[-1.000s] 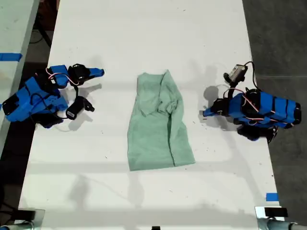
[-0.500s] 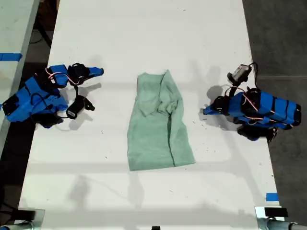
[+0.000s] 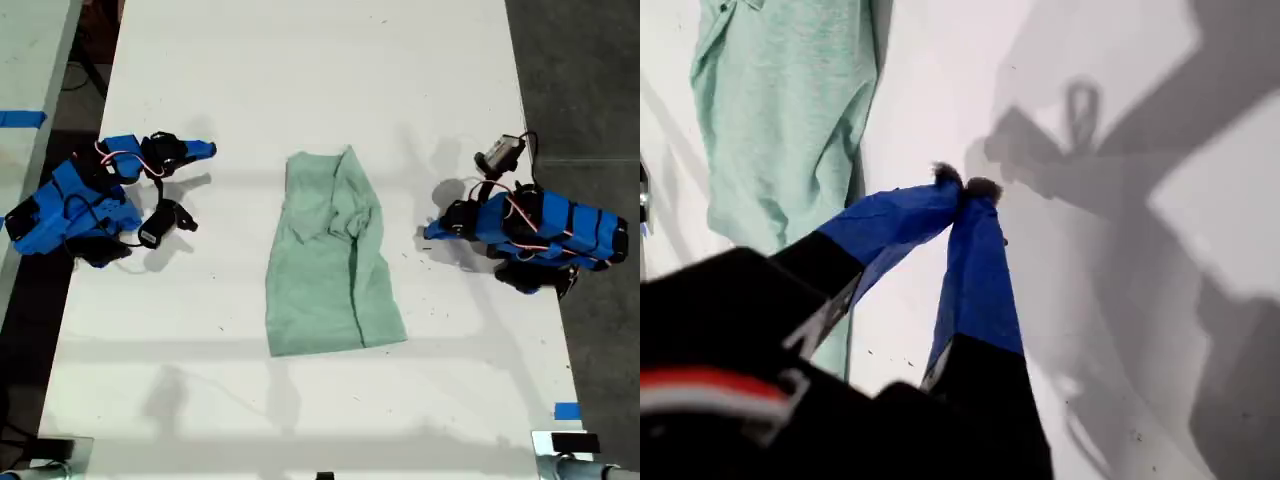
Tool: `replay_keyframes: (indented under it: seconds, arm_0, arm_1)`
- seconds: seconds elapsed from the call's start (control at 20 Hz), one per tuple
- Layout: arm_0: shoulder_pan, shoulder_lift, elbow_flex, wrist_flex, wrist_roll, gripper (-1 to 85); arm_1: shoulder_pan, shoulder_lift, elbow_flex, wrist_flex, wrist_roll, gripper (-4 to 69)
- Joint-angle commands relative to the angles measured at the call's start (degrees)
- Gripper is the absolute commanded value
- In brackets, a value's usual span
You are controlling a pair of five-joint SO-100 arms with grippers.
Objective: Fold t shirt
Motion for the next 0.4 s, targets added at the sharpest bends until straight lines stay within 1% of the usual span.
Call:
replay_keyframes:
  seconds: [0.0,0.35]
  arm_0:
    - [-0.7,0.4,2.4,0.2,-0.8,-0.3]
    - [-0.6,0.4,2.4,0.2,-0.8,-0.3]
  arm_1:
    - [0.1,0.4,2.5,0.4,0.4,1.5]
    - [-0.4,0.4,2.5,0.4,1.0,1.5]
